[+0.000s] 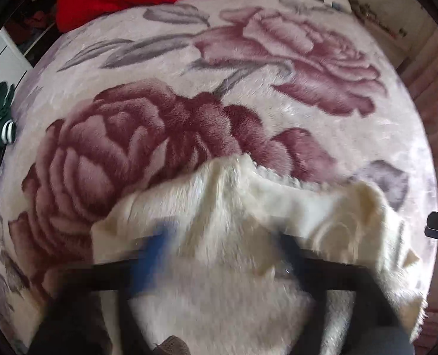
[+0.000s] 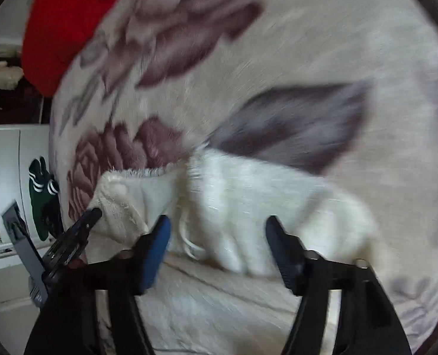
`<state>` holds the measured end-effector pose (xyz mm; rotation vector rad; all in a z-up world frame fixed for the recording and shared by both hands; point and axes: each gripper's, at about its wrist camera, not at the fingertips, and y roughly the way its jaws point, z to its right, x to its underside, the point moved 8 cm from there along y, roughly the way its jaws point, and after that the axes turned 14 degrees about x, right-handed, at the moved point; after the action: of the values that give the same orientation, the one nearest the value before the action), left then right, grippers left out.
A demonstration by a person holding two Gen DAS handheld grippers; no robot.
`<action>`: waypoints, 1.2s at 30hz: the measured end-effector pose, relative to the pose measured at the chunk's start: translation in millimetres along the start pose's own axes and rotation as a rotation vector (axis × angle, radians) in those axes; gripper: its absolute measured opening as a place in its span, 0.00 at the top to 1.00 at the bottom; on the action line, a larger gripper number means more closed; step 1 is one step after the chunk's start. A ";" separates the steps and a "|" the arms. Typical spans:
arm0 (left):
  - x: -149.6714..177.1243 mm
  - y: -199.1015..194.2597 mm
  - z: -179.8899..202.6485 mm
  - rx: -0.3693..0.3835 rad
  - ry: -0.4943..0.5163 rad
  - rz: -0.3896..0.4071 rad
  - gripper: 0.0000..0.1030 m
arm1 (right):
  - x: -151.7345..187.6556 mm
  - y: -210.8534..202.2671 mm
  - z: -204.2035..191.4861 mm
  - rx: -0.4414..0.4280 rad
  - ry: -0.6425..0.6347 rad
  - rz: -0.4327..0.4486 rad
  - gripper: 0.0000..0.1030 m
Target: Fold large clothes
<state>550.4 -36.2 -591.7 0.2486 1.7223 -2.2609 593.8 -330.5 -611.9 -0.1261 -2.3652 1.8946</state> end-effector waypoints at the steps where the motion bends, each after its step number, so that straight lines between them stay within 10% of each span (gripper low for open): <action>1: 4.3 -7.3 2.1 0.009 -0.003 0.017 0.02 | 4.0 -8.3 16.1 0.022 0.008 0.003 0.31; 4: 29.9 -25.6 7.0 0.018 -0.015 0.039 0.02 | 28.4 -10.3 76.7 0.120 0.089 -0.060 0.31; 9: 77.0 -32.0 7.5 0.015 -0.062 0.013 0.02 | 77.4 42.4 118.6 -0.011 0.244 -0.260 0.31; 10: 82.6 -31.5 7.4 0.011 -0.064 0.008 0.02 | 85.9 55.3 122.8 -0.034 0.292 -0.292 0.41; 11: 91.2 -30.9 7.5 0.007 -0.060 -0.001 0.02 | 88.2 59.8 121.6 -0.087 0.321 -0.255 0.88; 12: 101.8 -28.9 7.4 -0.006 -0.046 -0.016 0.02 | 89.5 61.2 121.2 -0.084 0.325 -0.233 0.89; 16: 126.5 -20.6 1.2 -0.062 0.003 -0.046 0.02 | 83.6 49.0 122.7 0.095 0.273 -0.028 0.91; 23: 148.0 -51.1 -23.3 -0.089 -0.011 -0.012 0.02 | 97.4 1.7 123.0 0.261 0.183 -0.015 0.69; 27: 181.9 -72.9 -49.4 -0.052 -0.133 -0.026 0.02 | 132.0 -70.6 89.5 0.171 0.107 0.141 0.69; 31: 218.6 -78.2 -69.9 -0.061 -0.185 -0.070 0.02 | 176.0 -51.6 39.4 0.009 0.001 0.043 0.69; 36: 281.7 -66.1 -111.5 -0.160 -0.187 -0.144 0.02 | 195.9 49.7 53.0 0.216 0.012 -0.077 0.69</action>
<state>258.8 52.7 -648.1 -0.1206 1.8596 -2.1475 392.3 -344.9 -665.4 -0.0273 -2.1076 2.0885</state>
